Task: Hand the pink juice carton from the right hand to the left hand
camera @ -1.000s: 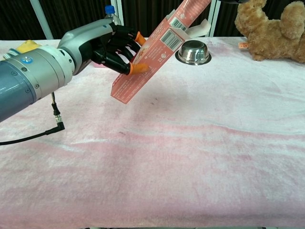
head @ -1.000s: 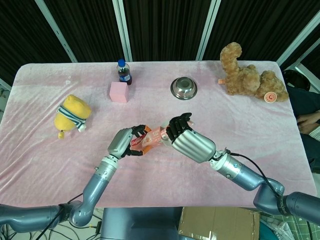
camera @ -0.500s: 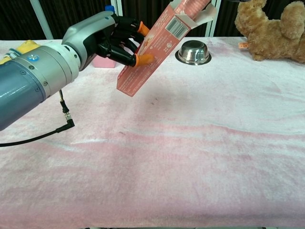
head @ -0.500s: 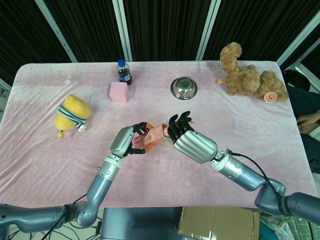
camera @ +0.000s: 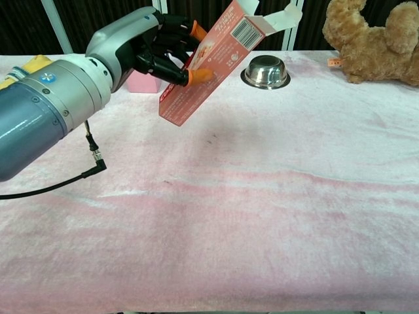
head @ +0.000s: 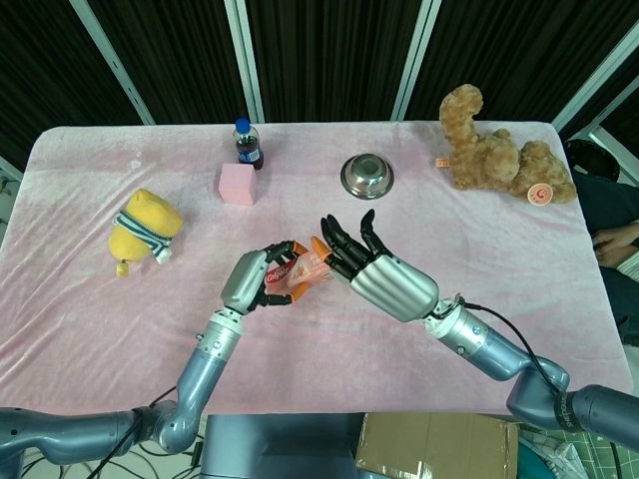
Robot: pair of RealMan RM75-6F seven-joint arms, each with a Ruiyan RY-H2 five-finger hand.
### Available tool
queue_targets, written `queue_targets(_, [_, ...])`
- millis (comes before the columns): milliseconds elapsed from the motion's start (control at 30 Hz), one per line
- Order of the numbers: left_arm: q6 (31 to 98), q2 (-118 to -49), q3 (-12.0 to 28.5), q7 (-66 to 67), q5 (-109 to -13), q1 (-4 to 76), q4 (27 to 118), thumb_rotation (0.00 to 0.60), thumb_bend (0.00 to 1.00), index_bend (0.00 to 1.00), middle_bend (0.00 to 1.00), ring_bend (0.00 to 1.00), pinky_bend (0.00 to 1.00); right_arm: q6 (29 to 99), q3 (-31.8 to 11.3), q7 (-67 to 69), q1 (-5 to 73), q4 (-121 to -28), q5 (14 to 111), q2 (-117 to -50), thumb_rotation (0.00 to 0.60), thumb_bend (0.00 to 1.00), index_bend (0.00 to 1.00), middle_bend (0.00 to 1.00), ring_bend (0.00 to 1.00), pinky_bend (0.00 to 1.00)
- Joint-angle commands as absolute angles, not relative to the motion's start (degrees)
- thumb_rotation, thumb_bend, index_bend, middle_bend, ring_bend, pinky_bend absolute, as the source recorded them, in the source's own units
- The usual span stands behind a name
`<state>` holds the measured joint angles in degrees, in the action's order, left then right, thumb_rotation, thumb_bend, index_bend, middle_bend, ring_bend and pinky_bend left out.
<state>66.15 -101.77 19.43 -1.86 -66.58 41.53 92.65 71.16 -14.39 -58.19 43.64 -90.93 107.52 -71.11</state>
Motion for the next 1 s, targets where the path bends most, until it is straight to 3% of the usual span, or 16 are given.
queue_targets(33, [66.03, -101.23, 18.99, -1.39, -67.02, 41.43, 92.42, 0.600, 0.33, 0.40, 0.41, 0.35, 0.42, 71.08, -14.59, -58.89, 43.22, -90.99, 106.71, -71.13, 0.600, 0.24, 0.07, 0.10, 0.05, 0.31])
queue_targets(333, [64.23, -95.80, 16.19, 3.00, -67.34, 40.33, 91.30, 0.600, 0.33, 0.40, 0.41, 0.35, 0.42, 71.66, -15.62, -60.05, 41.22, -92.15, 102.34, -71.01, 0.600, 0.24, 0.07, 0.10, 0.05, 0.31])
queue_targets(500, [61.95, -90.51, 12.40, 9.85, -65.83, 39.14, 89.78, 0.600, 0.33, 0.40, 0.41, 0.35, 0.42, 72.64, -16.38, -59.65, 39.58, -93.76, 98.07, -71.73, 0.600, 0.24, 0.07, 0.10, 0.05, 0.31])
queue_targets(800, [60.71, -87.76, 9.63, 15.63, -62.90, 38.07, 89.25, 0.600, 0.33, 0.39, 0.39, 0.33, 0.41, 73.51, -15.49, -59.37, 38.20, -93.95, 96.52, -72.29, 0.600, 0.24, 0.07, 0.10, 0.05, 0.30])
queue_targets(900, [60.61, -87.56, 9.06, 16.59, -62.40, 37.79, 88.79, 0.600, 0.29, 0.36, 0.36, 0.28, 0.37, 73.92, -15.30, -58.92, 37.73, -93.82, 95.91, -72.55, 0.600, 0.24, 0.07, 0.10, 0.05, 0.29])
queue_targets(1000, [60.54, -87.70, 8.72, 17.30, -61.91, 37.60, 88.10, 0.600, 0.22, 0.28, 0.28, 0.19, 0.27, 74.31, -15.00, -58.47, 37.24, -93.59, 95.42, -72.78, 0.600, 0.24, 0.07, 0.10, 0.05, 0.29])
